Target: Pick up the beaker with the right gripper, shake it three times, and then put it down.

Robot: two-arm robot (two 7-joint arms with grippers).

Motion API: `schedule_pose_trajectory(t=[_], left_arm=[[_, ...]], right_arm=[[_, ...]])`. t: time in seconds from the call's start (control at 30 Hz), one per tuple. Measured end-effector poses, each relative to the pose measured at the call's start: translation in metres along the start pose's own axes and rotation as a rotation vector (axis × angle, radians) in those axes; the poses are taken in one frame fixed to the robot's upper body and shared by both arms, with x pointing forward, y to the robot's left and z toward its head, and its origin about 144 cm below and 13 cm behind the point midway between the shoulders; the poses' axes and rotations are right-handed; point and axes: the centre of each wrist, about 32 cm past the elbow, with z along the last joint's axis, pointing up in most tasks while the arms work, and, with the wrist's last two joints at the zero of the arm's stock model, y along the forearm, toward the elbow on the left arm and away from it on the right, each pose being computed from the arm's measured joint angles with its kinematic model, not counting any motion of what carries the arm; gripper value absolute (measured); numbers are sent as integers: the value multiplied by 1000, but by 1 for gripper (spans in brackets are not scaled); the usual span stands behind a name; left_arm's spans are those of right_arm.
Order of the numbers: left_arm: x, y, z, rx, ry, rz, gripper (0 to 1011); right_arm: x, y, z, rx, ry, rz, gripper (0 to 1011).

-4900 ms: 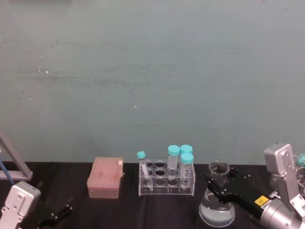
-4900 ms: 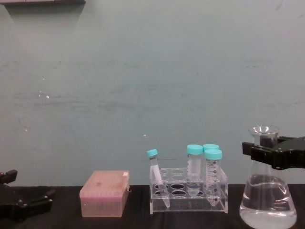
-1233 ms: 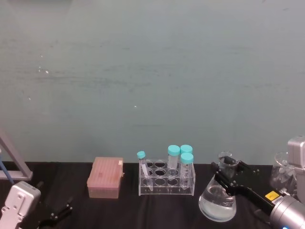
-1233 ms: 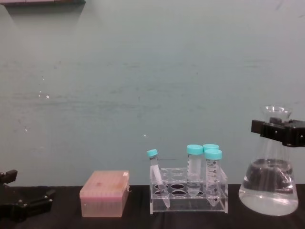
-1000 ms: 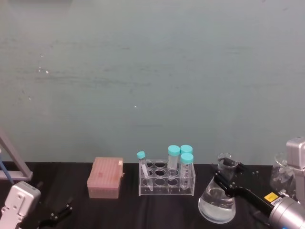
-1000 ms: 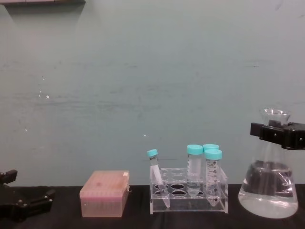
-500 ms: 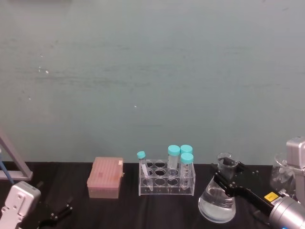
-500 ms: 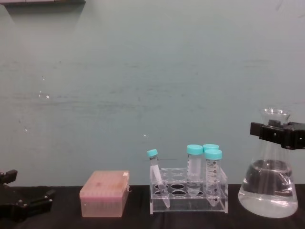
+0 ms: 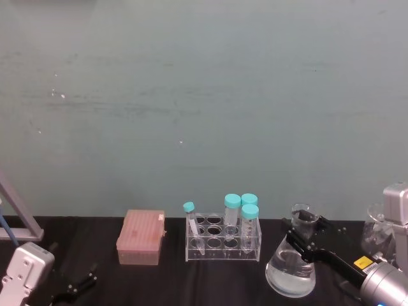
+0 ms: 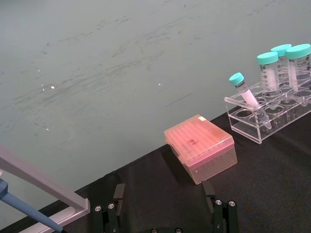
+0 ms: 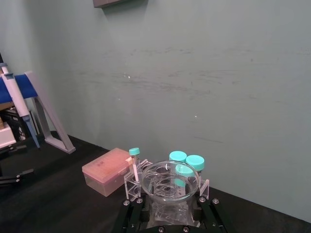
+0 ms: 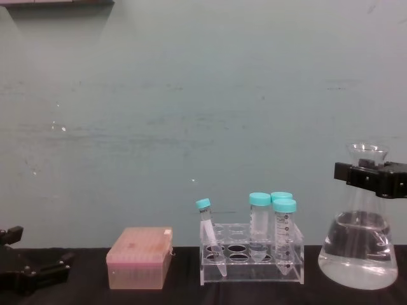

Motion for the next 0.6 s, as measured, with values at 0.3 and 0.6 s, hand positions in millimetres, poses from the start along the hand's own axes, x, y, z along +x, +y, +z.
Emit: schedule_pose_trajectory(t=[0.3, 0.6], left_arm=[[0, 0, 0, 0, 0, 0, 1000], [0, 0, 0, 0, 0, 0, 1000]], right_arm=[[-1, -1, -12, 29, 399, 19, 458], [-16, 1, -20, 134, 997, 4, 458]])
